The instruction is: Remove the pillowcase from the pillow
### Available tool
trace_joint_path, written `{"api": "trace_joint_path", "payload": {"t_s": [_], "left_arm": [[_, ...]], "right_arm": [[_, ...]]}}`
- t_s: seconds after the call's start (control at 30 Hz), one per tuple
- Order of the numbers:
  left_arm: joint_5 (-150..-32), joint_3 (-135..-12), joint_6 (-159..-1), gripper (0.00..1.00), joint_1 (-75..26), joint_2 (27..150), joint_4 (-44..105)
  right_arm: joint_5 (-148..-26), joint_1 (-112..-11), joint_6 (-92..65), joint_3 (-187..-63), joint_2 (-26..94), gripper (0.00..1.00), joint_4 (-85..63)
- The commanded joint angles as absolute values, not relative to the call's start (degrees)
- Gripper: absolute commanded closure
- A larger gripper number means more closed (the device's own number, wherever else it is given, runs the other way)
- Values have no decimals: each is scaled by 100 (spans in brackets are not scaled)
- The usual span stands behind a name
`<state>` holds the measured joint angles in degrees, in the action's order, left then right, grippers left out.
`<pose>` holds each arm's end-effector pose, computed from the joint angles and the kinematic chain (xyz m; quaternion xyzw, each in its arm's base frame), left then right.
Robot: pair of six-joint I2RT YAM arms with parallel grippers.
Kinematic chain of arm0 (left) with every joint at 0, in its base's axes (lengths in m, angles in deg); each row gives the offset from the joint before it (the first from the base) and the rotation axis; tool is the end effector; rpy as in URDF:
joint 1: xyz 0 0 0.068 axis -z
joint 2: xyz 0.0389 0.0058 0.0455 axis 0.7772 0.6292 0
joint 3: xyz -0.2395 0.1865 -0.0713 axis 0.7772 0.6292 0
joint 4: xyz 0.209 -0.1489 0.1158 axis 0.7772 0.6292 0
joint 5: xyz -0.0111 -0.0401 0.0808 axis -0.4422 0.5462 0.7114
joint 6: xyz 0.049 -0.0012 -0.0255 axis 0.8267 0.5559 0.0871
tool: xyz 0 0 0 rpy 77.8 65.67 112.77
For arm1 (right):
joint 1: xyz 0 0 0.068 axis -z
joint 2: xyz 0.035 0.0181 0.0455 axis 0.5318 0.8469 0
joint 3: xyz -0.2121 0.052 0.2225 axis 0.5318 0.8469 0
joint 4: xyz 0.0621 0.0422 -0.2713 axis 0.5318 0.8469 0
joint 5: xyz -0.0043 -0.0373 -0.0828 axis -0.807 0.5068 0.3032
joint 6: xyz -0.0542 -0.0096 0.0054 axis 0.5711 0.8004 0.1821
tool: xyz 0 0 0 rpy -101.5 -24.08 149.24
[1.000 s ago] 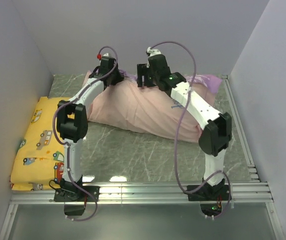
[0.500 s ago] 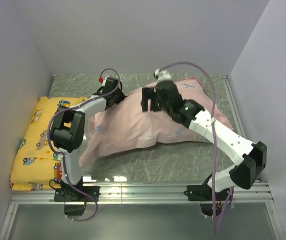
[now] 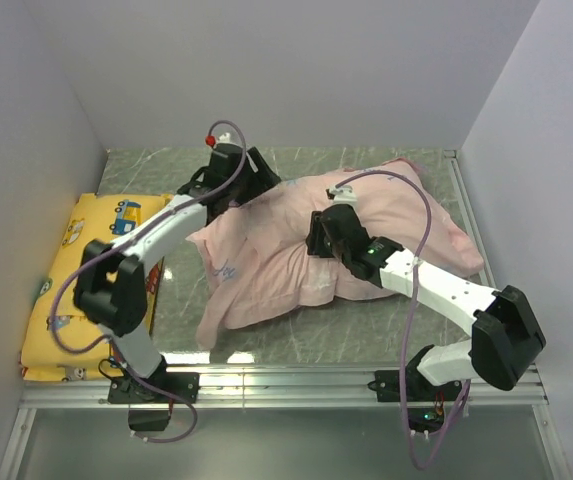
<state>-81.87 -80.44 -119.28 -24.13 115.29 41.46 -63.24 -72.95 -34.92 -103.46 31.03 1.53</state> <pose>0.3980 -0.2010 0.3065 -0.1867 0.8529 -0.3004 0.3839 0.2436 0.1971 0.2919 -0.0350 0.8870 0.1512 0.4349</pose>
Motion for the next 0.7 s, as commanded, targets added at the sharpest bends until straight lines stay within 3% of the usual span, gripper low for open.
{"api": "trace_joint_path", "payload": {"t_s": [0.0, 0.03, 0.1, 0.3, 0.47, 0.67], "left_arm": [[-7999, -8008, -11469, 22, -2332, 10542, 4525], [-7938, -7947, -11433, 20, -2341, 10236, 4639], [-7683, -7807, -11380, 1, -2341, 9761, 4973], [-7208, -6571, -11713, 3, -2350, 8093, 5377], [-7137, -5346, -11890, 8, -2341, 6851, 5580], [-7962, -4028, -11863, 8, -2297, 5751, 5194]], "right_arm": [[-6290, -7177, -3600, -10031, 3234, 50, 277], [-6342, -7177, -3609, -10013, 3207, 49, 216], [-6413, -7168, -3635, -10022, 3146, 48, 190], [-6466, -7212, -3618, -10276, 2909, 44, 409], [-6107, -7501, -3512, -10820, 2548, 31, 971], [-5412, -8511, -3547, -11681, 2741, 26, 1551]]}}
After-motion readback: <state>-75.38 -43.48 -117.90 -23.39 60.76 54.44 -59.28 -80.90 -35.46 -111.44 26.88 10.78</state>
